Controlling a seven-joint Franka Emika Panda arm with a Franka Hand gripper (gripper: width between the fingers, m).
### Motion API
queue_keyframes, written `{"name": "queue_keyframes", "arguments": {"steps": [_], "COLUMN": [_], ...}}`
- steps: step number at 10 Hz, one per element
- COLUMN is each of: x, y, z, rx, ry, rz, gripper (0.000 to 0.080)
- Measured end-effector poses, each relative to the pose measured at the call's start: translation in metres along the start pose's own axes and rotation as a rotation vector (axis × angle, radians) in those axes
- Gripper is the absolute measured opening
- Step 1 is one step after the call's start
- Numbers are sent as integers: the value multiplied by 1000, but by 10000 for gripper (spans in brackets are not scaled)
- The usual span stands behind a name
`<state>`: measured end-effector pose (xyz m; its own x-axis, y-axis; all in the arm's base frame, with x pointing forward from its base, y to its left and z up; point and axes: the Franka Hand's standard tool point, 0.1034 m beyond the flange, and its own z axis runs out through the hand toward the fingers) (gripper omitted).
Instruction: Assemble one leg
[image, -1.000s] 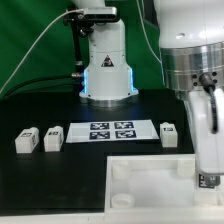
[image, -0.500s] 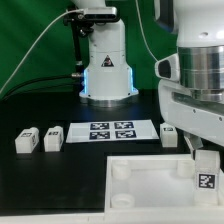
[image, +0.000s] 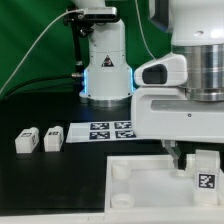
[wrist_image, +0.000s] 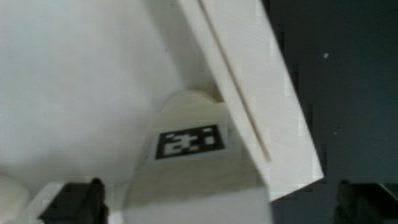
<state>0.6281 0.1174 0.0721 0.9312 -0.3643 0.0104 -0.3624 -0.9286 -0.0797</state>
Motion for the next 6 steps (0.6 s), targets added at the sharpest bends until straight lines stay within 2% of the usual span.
{"name": "queue_keyframes", "arguments": {"steps": [2,4,5,6], "x": [-1,-1,-1,-2], "y": [-1,-1,-1,0], "z": [0,1,1,2], "rx": [3,3,5,4], "ry": [-2,-2,-5,-6], "rz": [38,87,188,272], "gripper": [649,384,384,295]}}
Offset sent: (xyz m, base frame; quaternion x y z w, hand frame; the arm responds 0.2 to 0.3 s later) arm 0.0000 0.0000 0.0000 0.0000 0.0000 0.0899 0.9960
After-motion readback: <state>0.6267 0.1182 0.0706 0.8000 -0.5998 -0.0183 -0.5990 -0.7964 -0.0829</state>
